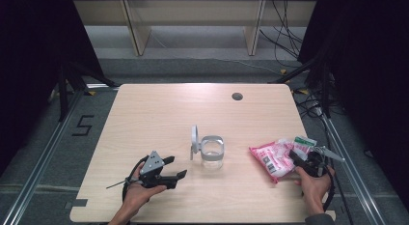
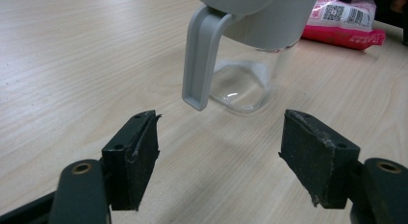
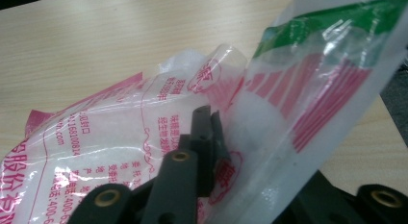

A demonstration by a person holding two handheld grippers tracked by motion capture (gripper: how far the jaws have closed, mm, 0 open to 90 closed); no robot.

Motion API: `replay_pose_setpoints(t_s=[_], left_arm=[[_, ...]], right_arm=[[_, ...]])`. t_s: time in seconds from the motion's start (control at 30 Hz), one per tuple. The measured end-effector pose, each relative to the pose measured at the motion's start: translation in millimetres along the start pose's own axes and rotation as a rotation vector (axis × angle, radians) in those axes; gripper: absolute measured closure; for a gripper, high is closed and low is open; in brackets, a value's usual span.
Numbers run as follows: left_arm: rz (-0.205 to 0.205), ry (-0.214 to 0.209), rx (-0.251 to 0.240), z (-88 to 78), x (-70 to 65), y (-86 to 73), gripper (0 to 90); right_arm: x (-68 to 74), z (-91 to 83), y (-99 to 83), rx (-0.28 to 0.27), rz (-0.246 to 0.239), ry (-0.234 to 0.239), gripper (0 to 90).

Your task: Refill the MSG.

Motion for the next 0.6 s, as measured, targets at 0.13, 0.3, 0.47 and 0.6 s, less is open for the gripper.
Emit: replay_pose_setpoints(t_s=[0.13,0.3,0.47,0.6], left_arm=[[-0.003,0.001,-0.002,0.6,0.2,0.3,28.7],[-0.002,-0.004,-0.007,0.4,0.7,0.4,28.8],[-0.008,-0.006,-0.007,0.4,0.4,0.3,28.8],[-0.013,-0.004,-0.006,0.3,0.6,-0.2,28.7]], right_arm=[[0.1,2.1,1.6,-0.011,-0.026,0.008,85.8],[3.0,0.9,5.3,-0.017,-0.077,0.019,90.0],[9.4,-3.1,11.0,-0.021,-0.179,0.015,90.0],[20.3,-8.6,15.1,-0.060,-0.177,0.042,90.0]])
Point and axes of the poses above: each handheld gripper's, and its own axes: z roughly forward along the jaws, y roughly out of its top, x roughly to its left, the point moved 4 cm from there along z, roughly forward along the jaws, and after that the axes turned 8 degrees about z, right-handed, at the moved point
